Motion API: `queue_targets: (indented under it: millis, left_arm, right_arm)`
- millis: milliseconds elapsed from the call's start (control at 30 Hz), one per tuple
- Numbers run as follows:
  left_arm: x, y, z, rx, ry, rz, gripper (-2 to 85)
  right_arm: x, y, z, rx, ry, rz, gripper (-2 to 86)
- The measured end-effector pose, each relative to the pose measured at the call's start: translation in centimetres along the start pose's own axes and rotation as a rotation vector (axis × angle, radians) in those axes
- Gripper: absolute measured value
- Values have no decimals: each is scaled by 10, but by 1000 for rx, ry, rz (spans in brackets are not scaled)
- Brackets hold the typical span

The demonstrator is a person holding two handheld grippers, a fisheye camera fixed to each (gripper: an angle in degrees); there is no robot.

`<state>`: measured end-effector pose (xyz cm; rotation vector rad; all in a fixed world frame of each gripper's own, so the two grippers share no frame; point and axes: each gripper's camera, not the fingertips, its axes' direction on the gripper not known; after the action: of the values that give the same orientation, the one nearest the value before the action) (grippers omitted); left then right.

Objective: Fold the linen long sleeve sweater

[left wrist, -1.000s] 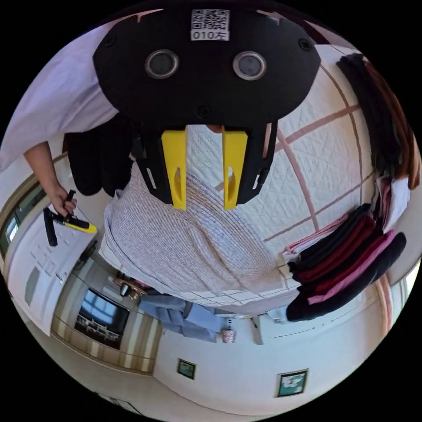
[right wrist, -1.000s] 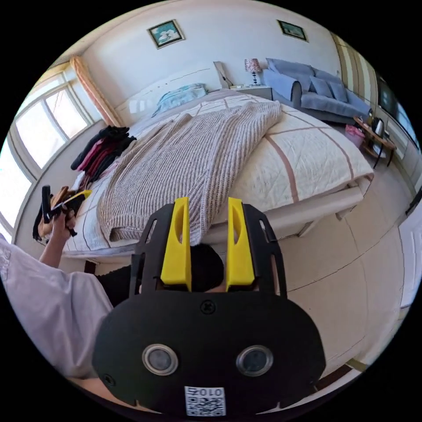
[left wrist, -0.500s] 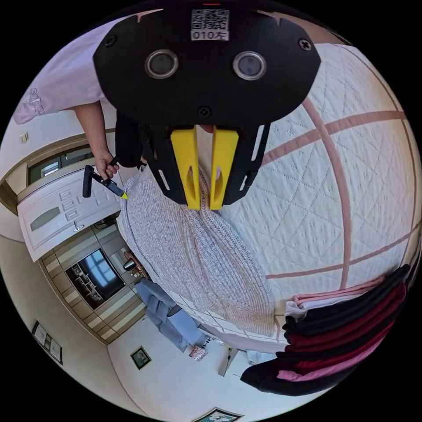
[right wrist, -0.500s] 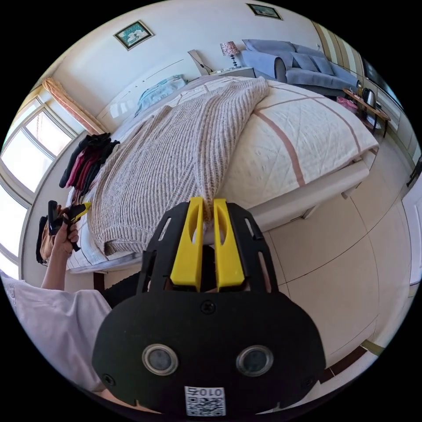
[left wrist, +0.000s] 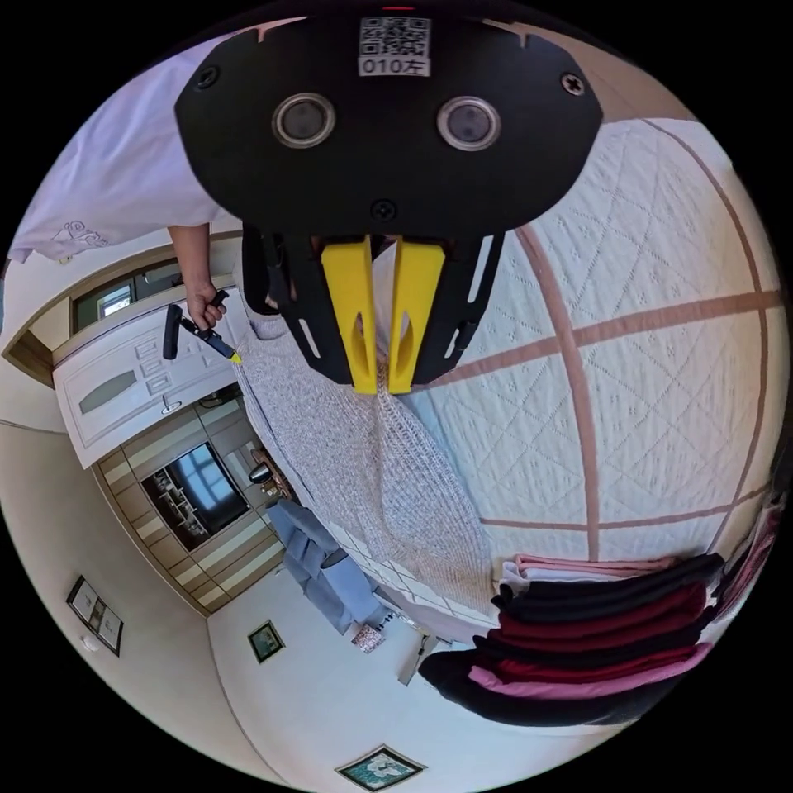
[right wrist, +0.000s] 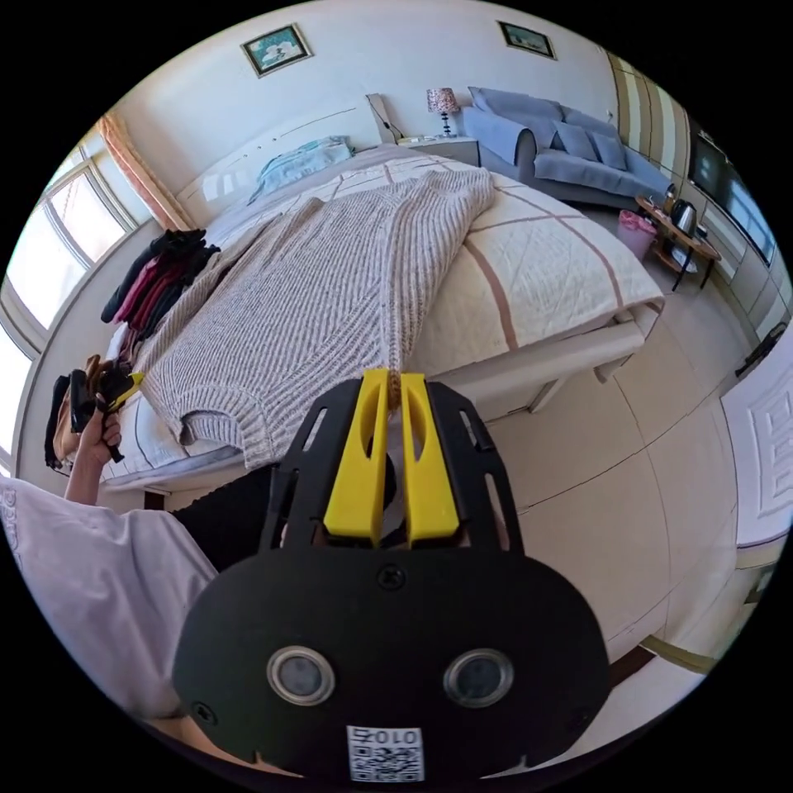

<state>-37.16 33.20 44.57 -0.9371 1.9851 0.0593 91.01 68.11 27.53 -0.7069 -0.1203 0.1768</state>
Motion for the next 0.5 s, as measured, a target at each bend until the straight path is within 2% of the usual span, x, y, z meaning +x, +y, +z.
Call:
queue_targets:
  millis: [100, 133, 200, 367, 433, 500]
  left_arm:
    - [-19, 7, 29, -85, 44, -49, 26]
    - [-25, 11, 36, -93, 101, -80, 33]
    - [-22, 16, 30, -58, 99, -77, 45]
    - [37, 11, -15, 58, -294, 157, 65]
    - [65, -7, -21, 122, -460, 255, 73]
    - [75, -26, -9, 135, -485, 301, 76]
  right_arm:
    - [12, -4, 26, -65, -68, 54, 47]
    - [12, -7, 30, -76, -106, 59, 48]
    - [2, -11, 25, -86, -94, 31, 52]
    - [-22, -9, -14, 21, 92, -19, 74]
    - [-26, -12, -26, 104, 105, -17, 85]
    - [-32, -23, -33, 186, 110, -36, 96]
